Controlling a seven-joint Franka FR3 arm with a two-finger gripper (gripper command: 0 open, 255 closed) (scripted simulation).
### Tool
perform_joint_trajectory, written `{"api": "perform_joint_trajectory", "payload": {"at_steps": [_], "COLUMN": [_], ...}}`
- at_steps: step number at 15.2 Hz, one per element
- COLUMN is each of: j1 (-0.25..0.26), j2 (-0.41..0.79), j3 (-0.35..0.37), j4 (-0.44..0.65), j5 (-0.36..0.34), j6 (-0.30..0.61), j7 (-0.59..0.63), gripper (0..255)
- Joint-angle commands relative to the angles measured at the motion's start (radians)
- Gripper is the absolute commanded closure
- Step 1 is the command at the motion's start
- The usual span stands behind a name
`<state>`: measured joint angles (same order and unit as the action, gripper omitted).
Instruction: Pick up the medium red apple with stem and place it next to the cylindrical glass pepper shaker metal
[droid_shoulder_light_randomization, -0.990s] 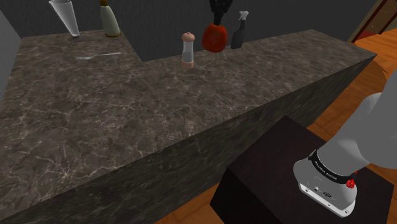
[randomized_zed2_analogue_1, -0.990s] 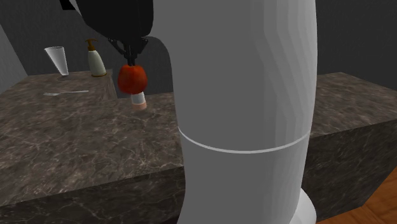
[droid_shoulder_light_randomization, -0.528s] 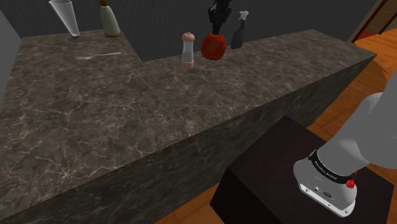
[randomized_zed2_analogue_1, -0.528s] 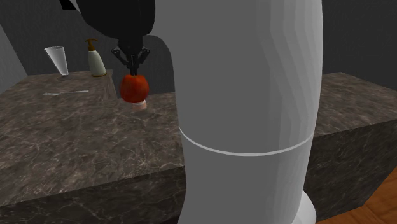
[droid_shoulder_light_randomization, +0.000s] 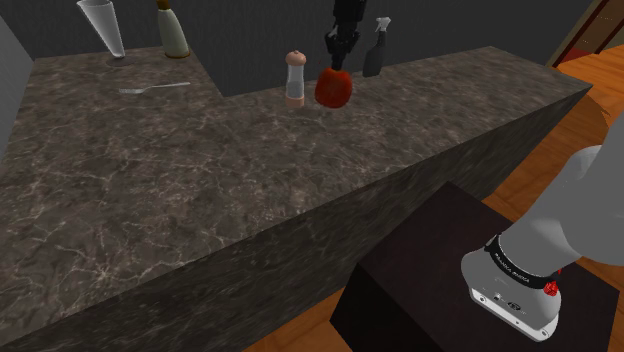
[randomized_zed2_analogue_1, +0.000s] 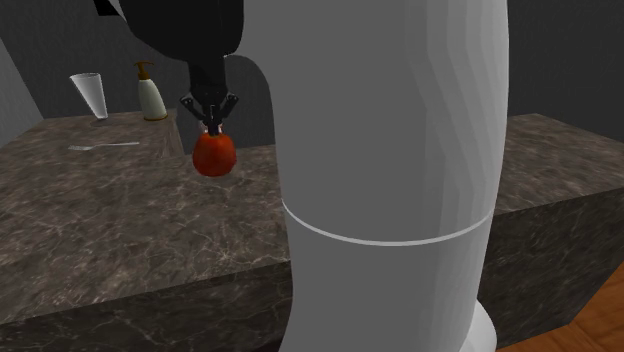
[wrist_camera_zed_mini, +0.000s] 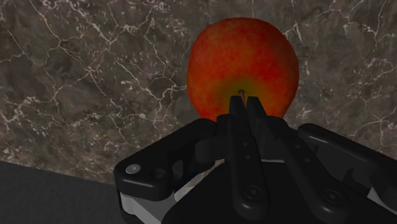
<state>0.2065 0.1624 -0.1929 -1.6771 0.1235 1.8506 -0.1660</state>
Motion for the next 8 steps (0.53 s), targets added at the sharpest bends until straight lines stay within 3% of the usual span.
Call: {"api": "perform_joint_trajectory", "payload": {"at_steps": [1,8], "j1": [0.001,0.002], "j2": [0.005,0.02], "j3": [0.001,0.003], "j4": [-0.021,-0.095], "j5": [0.002,0.009], "j6": [0.026,0.115], "j7": [-0.001,-0.012], "gripper": [255,255]}}
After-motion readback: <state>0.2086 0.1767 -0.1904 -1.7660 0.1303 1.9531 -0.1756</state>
